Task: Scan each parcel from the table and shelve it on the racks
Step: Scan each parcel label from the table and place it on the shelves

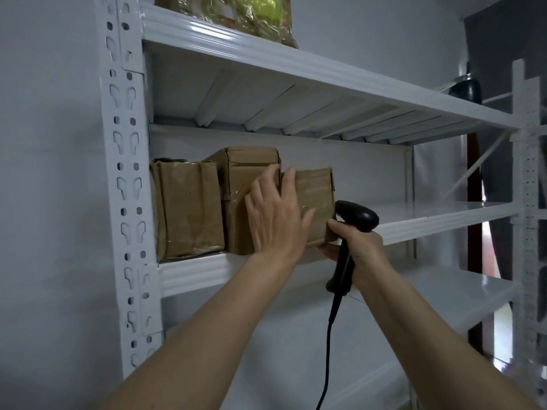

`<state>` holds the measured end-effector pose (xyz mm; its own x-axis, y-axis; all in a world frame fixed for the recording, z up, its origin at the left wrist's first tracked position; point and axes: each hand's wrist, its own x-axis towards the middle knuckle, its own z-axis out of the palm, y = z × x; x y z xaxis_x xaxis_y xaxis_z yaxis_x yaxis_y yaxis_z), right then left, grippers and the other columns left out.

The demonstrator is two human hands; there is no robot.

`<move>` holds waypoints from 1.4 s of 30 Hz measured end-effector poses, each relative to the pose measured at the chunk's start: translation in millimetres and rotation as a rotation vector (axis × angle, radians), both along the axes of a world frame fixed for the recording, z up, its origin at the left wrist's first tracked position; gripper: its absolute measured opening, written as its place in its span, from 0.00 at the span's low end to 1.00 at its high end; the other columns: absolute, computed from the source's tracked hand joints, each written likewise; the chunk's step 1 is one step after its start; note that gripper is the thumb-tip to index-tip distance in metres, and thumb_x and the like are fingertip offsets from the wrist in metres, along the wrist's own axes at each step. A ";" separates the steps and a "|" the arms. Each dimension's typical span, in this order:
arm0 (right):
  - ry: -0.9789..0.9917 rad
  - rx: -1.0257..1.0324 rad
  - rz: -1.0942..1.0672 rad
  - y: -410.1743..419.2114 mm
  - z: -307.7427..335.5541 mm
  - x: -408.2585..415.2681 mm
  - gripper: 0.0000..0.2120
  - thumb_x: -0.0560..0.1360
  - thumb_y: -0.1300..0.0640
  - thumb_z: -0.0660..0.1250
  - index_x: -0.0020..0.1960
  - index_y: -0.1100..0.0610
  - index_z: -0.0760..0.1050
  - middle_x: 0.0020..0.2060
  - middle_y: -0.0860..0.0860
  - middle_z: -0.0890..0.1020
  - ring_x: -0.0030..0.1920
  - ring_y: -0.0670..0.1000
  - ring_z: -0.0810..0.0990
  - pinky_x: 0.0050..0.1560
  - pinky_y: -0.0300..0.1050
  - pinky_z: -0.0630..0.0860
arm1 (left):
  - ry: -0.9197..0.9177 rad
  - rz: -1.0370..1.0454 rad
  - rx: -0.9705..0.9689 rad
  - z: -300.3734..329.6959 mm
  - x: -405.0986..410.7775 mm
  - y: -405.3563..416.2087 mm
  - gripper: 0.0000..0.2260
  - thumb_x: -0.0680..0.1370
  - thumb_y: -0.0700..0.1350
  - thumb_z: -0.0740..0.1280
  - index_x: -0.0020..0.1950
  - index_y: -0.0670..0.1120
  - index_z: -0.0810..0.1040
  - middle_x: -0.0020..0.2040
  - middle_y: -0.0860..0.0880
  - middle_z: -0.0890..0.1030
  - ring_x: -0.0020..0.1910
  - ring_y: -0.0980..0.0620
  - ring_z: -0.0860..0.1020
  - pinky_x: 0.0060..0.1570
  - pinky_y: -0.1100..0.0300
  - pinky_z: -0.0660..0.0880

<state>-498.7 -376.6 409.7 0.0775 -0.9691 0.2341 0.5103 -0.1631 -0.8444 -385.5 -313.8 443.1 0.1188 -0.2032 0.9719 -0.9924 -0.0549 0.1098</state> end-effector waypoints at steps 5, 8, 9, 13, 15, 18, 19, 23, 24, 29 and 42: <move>0.051 0.014 -0.027 -10.8 2.7 18.7 0.11 0.70 0.59 0.76 0.49 0.61 0.78 0.40 0.57 0.85 0.31 0.52 0.84 0.28 0.39 0.78 | 0.018 0.121 0.005 -11.2 11.0 -2.3 0.32 0.64 0.52 0.80 0.65 0.46 0.76 0.63 0.41 0.76 0.62 0.41 0.74 0.58 0.48 0.71; 0.091 0.012 -0.038 -13.3 3.8 23.7 0.09 0.70 0.58 0.76 0.45 0.58 0.77 0.36 0.54 0.83 0.30 0.51 0.81 0.31 0.41 0.77 | -0.005 0.152 0.003 -14.5 13.7 -4.3 0.31 0.63 0.49 0.81 0.64 0.47 0.78 0.62 0.41 0.77 0.60 0.41 0.75 0.56 0.48 0.72; 0.097 0.009 -0.036 -13.4 4.0 24.5 0.08 0.70 0.58 0.76 0.43 0.57 0.77 0.35 0.53 0.81 0.30 0.51 0.79 0.32 0.42 0.76 | -0.010 0.168 0.006 -15.5 13.9 -4.7 0.30 0.63 0.48 0.81 0.63 0.47 0.78 0.62 0.41 0.77 0.60 0.41 0.75 0.55 0.48 0.72; 0.097 0.001 -0.019 -12.5 3.0 23.3 0.08 0.70 0.60 0.75 0.40 0.57 0.75 0.33 0.53 0.78 0.29 0.50 0.75 0.32 0.42 0.74 | -0.013 0.192 -0.012 -19.1 12.6 -4.9 0.28 0.62 0.46 0.81 0.61 0.48 0.80 0.61 0.42 0.77 0.60 0.40 0.75 0.54 0.48 0.71; 0.094 -0.011 -0.028 -11.9 1.0 21.2 0.08 0.71 0.59 0.75 0.41 0.57 0.76 0.33 0.52 0.78 0.30 0.50 0.75 0.32 0.42 0.74 | 0.006 0.152 -0.048 -21.8 12.6 -3.5 0.25 0.65 0.45 0.80 0.60 0.47 0.80 0.61 0.42 0.77 0.60 0.40 0.74 0.56 0.47 0.70; 0.076 -0.045 -0.067 -6.5 -5.0 15.5 0.05 0.72 0.58 0.73 0.42 0.56 0.77 0.30 0.51 0.76 0.30 0.48 0.74 0.33 0.41 0.74 | 0.042 0.006 -0.127 -28.3 12.6 2.8 0.17 0.70 0.39 0.73 0.59 0.43 0.80 0.57 0.42 0.77 0.57 0.42 0.74 0.56 0.49 0.71; 0.070 -0.061 -0.066 -2.7 -8.6 12.7 0.05 0.72 0.58 0.73 0.43 0.56 0.77 0.29 0.51 0.76 0.29 0.48 0.74 0.32 0.40 0.74 | 0.054 -0.052 -0.144 -31.5 12.4 5.8 0.15 0.71 0.37 0.70 0.58 0.42 0.79 0.55 0.42 0.77 0.55 0.43 0.74 0.54 0.50 0.73; 0.136 -0.198 0.129 20.5 -33.5 2.5 0.06 0.73 0.59 0.71 0.38 0.55 0.77 0.23 0.50 0.75 0.25 0.47 0.74 0.30 0.38 0.73 | 0.132 -0.278 -0.188 -52.1 6.9 21.2 0.11 0.74 0.31 0.63 0.54 0.39 0.79 0.49 0.48 0.76 0.46 0.50 0.78 0.44 0.64 0.75; 0.160 -0.232 0.214 26.9 -42.1 1.8 0.07 0.73 0.60 0.71 0.37 0.55 0.77 0.24 0.51 0.75 0.26 0.48 0.74 0.31 0.40 0.73 | 0.154 -0.299 -0.200 -60.0 5.1 25.5 0.11 0.74 0.31 0.62 0.53 0.39 0.79 0.47 0.50 0.76 0.44 0.52 0.78 0.42 0.67 0.74; 0.164 -0.260 0.620 51.2 -93.2 10.7 0.09 0.72 0.59 0.73 0.34 0.53 0.79 0.28 0.55 0.75 0.28 0.52 0.73 0.31 0.45 0.72 | 0.397 -0.288 -0.155 -118.0 7.3 51.3 0.15 0.75 0.30 0.61 0.50 0.47 0.78 0.44 0.50 0.79 0.43 0.57 0.78 0.39 0.68 0.73; 0.348 -0.008 1.054 157.5 -204.0 98.5 0.01 0.71 0.65 0.72 0.42 0.62 0.80 0.31 0.58 0.77 0.31 0.53 0.75 0.29 0.44 0.72 | 0.906 -0.056 0.064 -245.0 80.4 193.0 0.13 0.76 0.30 0.63 0.43 0.47 0.79 0.38 0.54 0.80 0.37 0.64 0.76 0.38 0.73 0.71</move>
<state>-400.1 -219.1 205.7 0.9248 -0.3778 0.0452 0.1319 0.2070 -0.9694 -305.1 -120.9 198.0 0.8202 -0.2817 0.4979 -0.5290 -0.0418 0.8476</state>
